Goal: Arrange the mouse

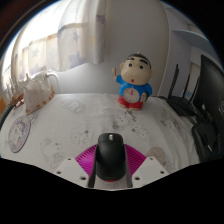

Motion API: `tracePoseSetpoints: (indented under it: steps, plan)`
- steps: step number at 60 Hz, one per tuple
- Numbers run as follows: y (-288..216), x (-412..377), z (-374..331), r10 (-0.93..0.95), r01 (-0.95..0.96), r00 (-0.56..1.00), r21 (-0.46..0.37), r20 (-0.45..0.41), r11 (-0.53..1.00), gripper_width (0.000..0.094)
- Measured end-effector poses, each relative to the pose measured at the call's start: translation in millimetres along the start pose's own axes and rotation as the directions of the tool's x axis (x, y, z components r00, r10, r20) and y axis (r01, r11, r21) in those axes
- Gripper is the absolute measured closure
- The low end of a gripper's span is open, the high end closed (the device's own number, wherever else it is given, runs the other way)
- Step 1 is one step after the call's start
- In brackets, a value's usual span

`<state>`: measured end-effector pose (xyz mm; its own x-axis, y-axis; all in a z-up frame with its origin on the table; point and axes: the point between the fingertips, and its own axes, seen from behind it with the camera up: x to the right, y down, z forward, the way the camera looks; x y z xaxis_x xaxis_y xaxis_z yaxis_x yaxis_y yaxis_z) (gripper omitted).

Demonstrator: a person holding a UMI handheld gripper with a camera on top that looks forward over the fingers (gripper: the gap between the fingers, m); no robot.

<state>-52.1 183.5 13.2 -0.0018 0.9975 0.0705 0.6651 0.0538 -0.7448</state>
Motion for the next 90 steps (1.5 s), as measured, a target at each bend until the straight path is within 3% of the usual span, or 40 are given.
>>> tracePoseSetpoints:
  steps: [9, 19, 33, 40, 49, 54, 56, 71, 90]
  plan:
    - [-57.9, -49.7, -36.6, 0.036, -0.038, 0.999, 0.047, 0.041, 0.998, 0.0510]
    - [-93.5, -186.4, -62.1, 0.069, -0.077, 0.986, 0.045, 0.149, 0.996, 0.0509]
    - [-52.0, -386.4, -53.1, 0.076, -0.072, 0.969, -0.026, 0.234, 0.997, 0.0512]
    - [-15.5, -429.3, -32.1, 0.040, -0.029, 0.979, -0.057, 0.200, 0.998, 0.0510]
    - [8.2, -434.2, -21.4, 0.013, -0.001, 0.993, -0.101, 0.116, 0.995, 0.0385]
    - [3.0, -429.7, -34.1, 0.000, 0.010, 0.997, -0.130, 0.077, 0.991, 0.0068]
    - [-2.4, -427.5, -45.2, 0.011, -0.001, 0.997, -0.137, 0.076, 0.991, 0.0102]
    - [-27.7, -398.8, -193.4, 0.016, -0.017, 1.000, -0.213, -0.005, 0.977, 0.0084]
    - [-28.4, -382.0, -275.5, -0.002, -0.002, 1.000, -0.181, -0.021, 0.983, 0.0086]
